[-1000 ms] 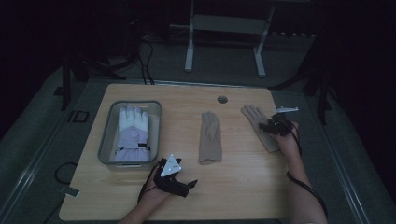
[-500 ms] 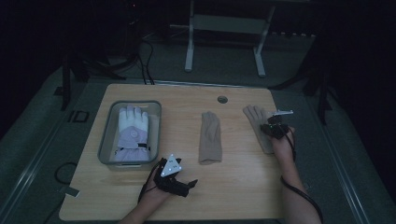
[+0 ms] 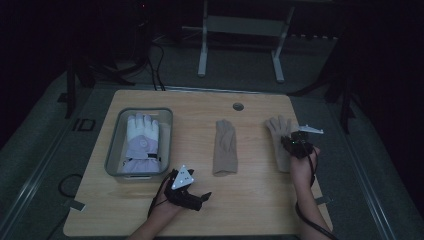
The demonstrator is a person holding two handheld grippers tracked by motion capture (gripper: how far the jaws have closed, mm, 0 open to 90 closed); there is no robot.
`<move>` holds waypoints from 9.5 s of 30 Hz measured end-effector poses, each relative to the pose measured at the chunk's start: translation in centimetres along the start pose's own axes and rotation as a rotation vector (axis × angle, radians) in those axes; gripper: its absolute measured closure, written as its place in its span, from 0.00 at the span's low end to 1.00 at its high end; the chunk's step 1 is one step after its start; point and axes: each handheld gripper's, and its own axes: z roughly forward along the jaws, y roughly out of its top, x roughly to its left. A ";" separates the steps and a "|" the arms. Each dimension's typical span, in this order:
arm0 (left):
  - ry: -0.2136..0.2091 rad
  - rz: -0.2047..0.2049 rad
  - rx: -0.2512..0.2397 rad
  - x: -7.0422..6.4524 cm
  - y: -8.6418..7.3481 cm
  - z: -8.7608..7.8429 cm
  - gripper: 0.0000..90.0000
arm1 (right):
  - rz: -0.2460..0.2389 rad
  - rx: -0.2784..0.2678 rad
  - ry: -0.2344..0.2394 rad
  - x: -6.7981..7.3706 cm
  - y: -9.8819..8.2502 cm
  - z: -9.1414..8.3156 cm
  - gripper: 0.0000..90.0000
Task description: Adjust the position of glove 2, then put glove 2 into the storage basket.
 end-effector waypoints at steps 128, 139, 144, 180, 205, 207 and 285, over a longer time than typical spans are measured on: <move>-0.013 0.014 0.013 -0.1 0.0 0.1 0.00 | -0.019 -0.040 0.309 16.1 0.6 3.6 0.94; -0.012 0.016 0.015 -0.1 0.0 0.1 0.00 | -0.030 0.036 0.291 16.7 -1.7 5.4 0.88; -0.009 0.017 0.017 -0.1 0.0 0.1 0.00 | -0.023 0.039 0.300 16.1 -1.9 5.3 0.70; -0.023 0.072 0.151 -0.9 3.2 3.6 0.01 | -0.153 0.063 0.518 8.0 0.2 0.5 0.15; -0.008 0.224 0.214 0.4 6.6 7.1 0.09 | -0.112 0.140 0.489 9.2 5.0 7.6 0.29; 0.009 0.239 0.216 0.3 6.6 7.5 0.13 | -0.099 0.161 0.482 9.4 5.0 8.2 0.34; 0.116 0.294 0.280 1.3 11.4 1.0 0.90 | -0.110 0.150 0.600 15.8 11.0 4.8 0.89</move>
